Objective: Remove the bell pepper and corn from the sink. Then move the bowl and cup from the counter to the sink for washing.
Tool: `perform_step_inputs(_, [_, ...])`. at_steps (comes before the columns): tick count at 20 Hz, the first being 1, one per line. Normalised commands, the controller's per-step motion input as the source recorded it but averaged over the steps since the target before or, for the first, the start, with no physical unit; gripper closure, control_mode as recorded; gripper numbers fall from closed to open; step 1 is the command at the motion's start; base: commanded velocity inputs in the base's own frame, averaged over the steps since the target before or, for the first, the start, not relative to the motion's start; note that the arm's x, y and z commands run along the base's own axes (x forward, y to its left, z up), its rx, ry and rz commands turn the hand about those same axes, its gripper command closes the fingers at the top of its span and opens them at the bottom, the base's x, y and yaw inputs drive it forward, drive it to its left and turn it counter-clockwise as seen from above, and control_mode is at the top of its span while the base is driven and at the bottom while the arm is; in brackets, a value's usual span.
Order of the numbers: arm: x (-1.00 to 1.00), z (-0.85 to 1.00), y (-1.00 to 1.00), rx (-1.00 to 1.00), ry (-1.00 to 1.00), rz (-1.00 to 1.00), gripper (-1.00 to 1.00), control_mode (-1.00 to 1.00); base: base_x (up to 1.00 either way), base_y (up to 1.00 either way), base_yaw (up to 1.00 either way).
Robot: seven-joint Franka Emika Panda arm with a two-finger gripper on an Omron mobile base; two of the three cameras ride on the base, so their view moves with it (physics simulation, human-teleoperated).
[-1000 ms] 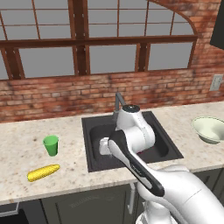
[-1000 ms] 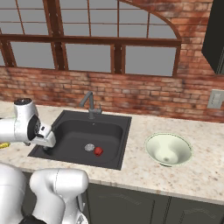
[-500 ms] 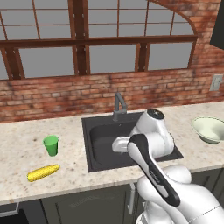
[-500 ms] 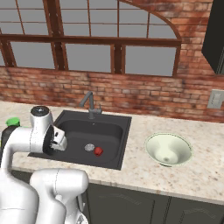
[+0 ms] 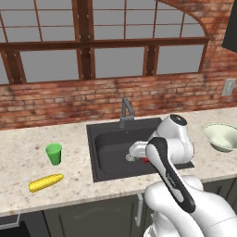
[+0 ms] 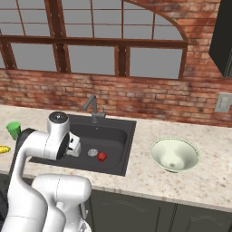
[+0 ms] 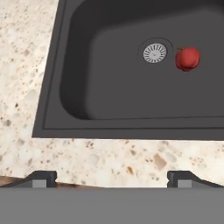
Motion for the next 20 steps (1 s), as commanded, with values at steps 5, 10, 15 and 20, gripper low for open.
perform_step_inputs(5, [0.11, 0.00, -0.32, 0.00, 0.00, 0.00, -1.00, -1.00, 0.00, 0.00, 0.00])
perform_step_inputs(10, [0.13, 0.00, -0.26, -0.02, -0.01, 0.00, -1.00, -1.00, 0.00, 0.00, 0.00])
perform_step_inputs(15, [0.12, 0.00, -0.27, -0.04, -0.01, 0.00, -1.00, -1.00, 0.00, 0.00, 0.00])
perform_step_inputs(20, [0.11, -0.06, -0.23, -0.08, 0.00, 0.00, -1.00, -1.00, 0.00, 0.00, 0.00])
